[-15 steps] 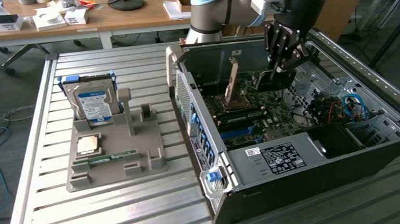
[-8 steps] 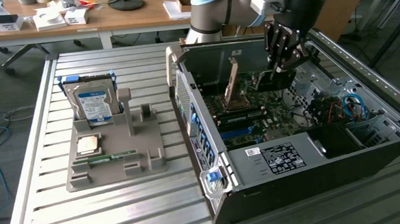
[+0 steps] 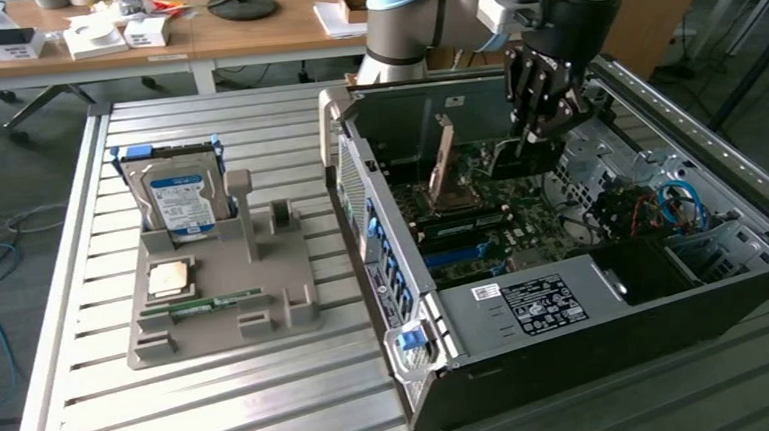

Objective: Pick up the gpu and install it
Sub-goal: 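Insert the gpu into the slot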

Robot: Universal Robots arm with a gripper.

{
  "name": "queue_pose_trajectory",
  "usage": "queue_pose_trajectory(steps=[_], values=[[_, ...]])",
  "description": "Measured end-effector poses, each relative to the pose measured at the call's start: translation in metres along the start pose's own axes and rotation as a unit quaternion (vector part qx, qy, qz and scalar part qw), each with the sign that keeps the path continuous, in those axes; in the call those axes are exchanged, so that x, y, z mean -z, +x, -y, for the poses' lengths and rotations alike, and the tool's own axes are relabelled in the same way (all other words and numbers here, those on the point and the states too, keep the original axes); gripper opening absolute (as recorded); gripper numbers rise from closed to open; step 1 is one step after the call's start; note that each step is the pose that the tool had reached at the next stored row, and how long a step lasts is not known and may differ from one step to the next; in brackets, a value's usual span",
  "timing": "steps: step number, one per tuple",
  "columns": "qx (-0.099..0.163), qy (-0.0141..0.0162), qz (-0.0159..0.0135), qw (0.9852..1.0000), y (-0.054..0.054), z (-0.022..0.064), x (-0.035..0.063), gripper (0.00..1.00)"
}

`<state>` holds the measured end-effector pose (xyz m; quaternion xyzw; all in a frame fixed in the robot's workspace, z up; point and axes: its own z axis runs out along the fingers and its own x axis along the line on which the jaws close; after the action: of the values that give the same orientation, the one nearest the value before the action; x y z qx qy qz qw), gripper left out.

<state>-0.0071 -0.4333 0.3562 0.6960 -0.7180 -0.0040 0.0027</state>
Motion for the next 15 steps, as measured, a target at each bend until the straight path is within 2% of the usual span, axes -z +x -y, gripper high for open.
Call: queue_pose_trajectory(steps=[6,15], values=[[0.0,0.0008,0.0,1.0,0.0004,-0.0003,-0.0059,0.26],[0.0,0.0008,0.0,1.0,0.0038,-0.0003,-0.0059,0.26]])
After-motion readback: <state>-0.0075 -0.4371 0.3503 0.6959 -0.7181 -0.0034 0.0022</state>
